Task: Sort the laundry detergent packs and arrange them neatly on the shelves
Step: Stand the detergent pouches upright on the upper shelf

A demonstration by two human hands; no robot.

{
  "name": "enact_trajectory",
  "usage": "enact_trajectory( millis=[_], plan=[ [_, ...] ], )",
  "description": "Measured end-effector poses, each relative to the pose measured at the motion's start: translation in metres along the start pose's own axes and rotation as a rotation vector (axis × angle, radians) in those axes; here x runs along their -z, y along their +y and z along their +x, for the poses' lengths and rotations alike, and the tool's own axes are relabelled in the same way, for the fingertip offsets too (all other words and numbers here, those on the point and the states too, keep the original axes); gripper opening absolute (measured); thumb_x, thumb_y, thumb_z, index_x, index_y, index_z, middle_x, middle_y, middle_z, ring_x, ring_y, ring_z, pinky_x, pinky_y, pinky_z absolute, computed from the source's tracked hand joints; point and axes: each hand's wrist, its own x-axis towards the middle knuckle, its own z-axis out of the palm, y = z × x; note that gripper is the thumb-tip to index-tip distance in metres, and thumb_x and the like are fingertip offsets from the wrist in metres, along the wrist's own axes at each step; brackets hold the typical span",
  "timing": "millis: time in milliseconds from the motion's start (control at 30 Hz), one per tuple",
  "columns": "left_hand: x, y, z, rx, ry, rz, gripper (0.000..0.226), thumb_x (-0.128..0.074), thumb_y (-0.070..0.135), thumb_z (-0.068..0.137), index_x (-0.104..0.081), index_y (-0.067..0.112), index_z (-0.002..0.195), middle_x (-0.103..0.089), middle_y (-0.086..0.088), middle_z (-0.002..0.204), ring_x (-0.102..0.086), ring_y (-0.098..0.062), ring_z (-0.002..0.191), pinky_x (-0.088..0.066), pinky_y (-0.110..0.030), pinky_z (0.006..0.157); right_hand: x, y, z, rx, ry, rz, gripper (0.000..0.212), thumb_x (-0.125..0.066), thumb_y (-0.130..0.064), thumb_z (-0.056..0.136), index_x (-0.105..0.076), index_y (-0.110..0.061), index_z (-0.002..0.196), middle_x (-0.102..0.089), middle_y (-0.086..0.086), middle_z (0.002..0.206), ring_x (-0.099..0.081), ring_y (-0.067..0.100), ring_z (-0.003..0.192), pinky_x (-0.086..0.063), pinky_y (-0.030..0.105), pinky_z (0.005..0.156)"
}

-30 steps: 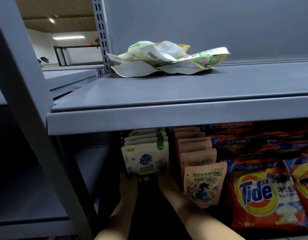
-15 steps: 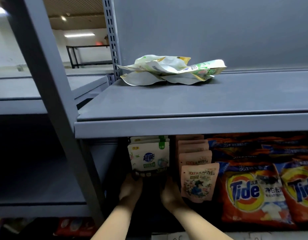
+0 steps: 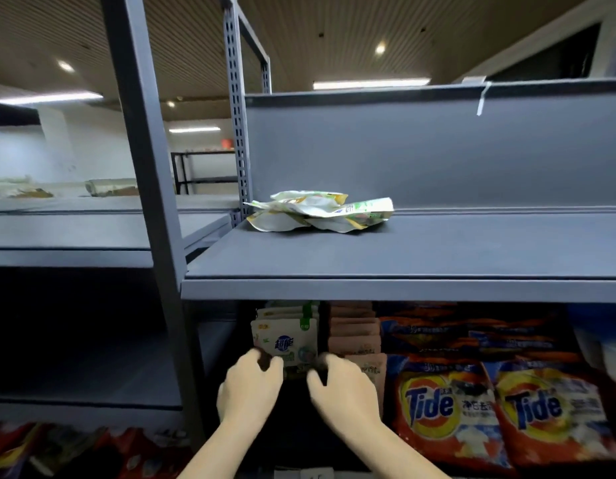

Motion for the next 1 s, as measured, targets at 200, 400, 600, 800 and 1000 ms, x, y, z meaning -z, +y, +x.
enact_trajectory(
  millis=[200,400,600,800,1000],
  plan=[
    [0.057,0.071,-0.028,-0.274,0.216,-0.195,0.037,-0.053,0.041,0.083,-0.057,0.015,0.058,-0.059,-0.001,0.054,-0.056,-0.017,0.055,-0.041,-0.029,0.051,0.085,-0.024,-0.018,0.187,0.304,0.154,0.034,-0.047,-0.047,0.089,-0.058,-0.023,0.067,-0.061,-0.007,0.064,-0.058,0.010,0.062,-0.047,0.031,0.059],
    [0.094,0.129,0.019,-0.311,0.148,-0.495,0.032,-0.049,0.032,0.084,-0.063,0.005,0.072,-0.067,-0.008,0.071,-0.062,-0.032,0.078,-0.052,-0.044,0.075,0.151,-0.037,0.020,0.185,0.462,0.220,0.037,-0.050,-0.036,0.086,-0.055,-0.009,0.061,-0.058,0.003,0.056,-0.055,0.023,0.060,-0.038,0.027,0.052],
    [0.096,0.156,0.078,-0.165,-0.035,-0.516,0.019,-0.044,0.027,0.089,-0.058,0.015,0.084,-0.065,-0.002,0.082,-0.054,-0.019,0.065,-0.038,-0.027,0.060,0.172,-0.038,0.072,0.088,0.456,0.207,0.031,-0.050,-0.032,0.085,-0.050,-0.015,0.060,-0.057,-0.001,0.062,-0.053,0.026,0.069,-0.032,0.027,0.050],
    [0.086,0.173,0.138,-0.050,-0.073,-0.591,0.021,-0.041,0.020,0.090,-0.056,0.007,0.097,-0.057,-0.005,0.075,-0.054,-0.021,0.062,-0.036,-0.026,0.055,0.183,-0.041,0.129,0.070,0.443,0.188,0.020,-0.047,-0.027,0.087,-0.053,-0.020,0.069,-0.058,-0.005,0.071,-0.054,0.021,0.076,-0.032,0.026,0.051],
    [0.067,0.193,0.187,0.193,-0.181,-0.648,0.041,-0.042,0.035,0.098,-0.049,0.002,0.120,-0.061,-0.019,0.108,-0.064,-0.031,0.084,-0.045,-0.032,0.066,0.187,-0.044,0.185,0.081,0.378,0.145,0.021,-0.045,-0.026,0.091,-0.062,-0.019,0.101,-0.064,-0.008,0.103,-0.052,0.015,0.088,-0.044,0.029,0.068]
  ],
)
